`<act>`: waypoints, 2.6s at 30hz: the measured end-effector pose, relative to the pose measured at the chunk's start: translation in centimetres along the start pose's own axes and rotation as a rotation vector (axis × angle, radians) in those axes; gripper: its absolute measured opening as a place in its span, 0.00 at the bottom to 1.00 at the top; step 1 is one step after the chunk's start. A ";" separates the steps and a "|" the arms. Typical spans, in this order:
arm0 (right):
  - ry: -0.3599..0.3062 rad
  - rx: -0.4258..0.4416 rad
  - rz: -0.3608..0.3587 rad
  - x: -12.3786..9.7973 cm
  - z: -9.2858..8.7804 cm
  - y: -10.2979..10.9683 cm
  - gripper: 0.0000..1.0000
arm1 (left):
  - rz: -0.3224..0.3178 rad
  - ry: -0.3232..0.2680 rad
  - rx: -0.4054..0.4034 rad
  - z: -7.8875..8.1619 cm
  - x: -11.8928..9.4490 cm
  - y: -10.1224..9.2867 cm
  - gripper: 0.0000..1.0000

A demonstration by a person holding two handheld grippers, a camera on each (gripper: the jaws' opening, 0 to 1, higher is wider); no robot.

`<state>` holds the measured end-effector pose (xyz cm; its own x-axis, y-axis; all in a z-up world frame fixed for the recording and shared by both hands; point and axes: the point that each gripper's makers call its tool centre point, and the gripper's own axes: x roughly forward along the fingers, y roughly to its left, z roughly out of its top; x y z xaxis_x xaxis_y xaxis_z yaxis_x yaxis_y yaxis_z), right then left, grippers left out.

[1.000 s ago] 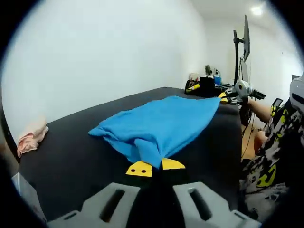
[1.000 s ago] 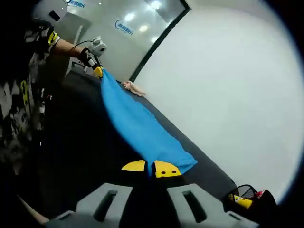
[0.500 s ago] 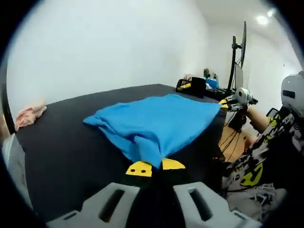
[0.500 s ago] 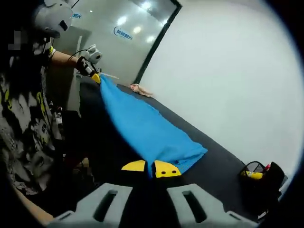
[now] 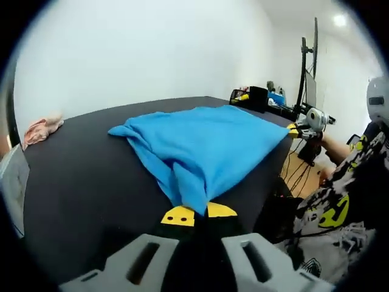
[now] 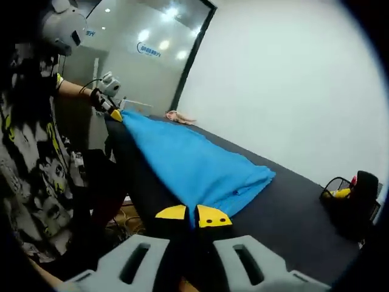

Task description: Spread out the cloth and fold it

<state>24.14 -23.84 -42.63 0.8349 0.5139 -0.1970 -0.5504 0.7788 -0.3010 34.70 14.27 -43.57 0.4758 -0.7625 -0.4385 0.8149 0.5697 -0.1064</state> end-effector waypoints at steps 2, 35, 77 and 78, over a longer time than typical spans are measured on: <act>-0.002 -0.003 -0.003 0.0 0.1 0.0 0.03 | 0.000 -0.015 0.003 0.0 0.0 -0.2 0.01; -0.251 1.097 -0.598 -1.4 0.6 -1.4 0.29 | -0.094 -0.375 -0.189 7.0 -3.6 7.2 0.19; -0.095 0.406 0.030 24.7 20.2 12.4 0.04 | 0.012 -0.471 -0.323 4.8 -7.5 11.5 0.18; -0.069 0.384 0.064 25.6 19.5 14.2 0.04 | 0.017 -0.473 -0.326 4.7 -7.7 11.7 0.18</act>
<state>37.72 7.39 -33.75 0.8041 0.5786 -0.1365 -0.5727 0.8155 0.0837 42.16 25.34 -37.21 0.6450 -0.7641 -0.0038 0.6976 0.5909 -0.4052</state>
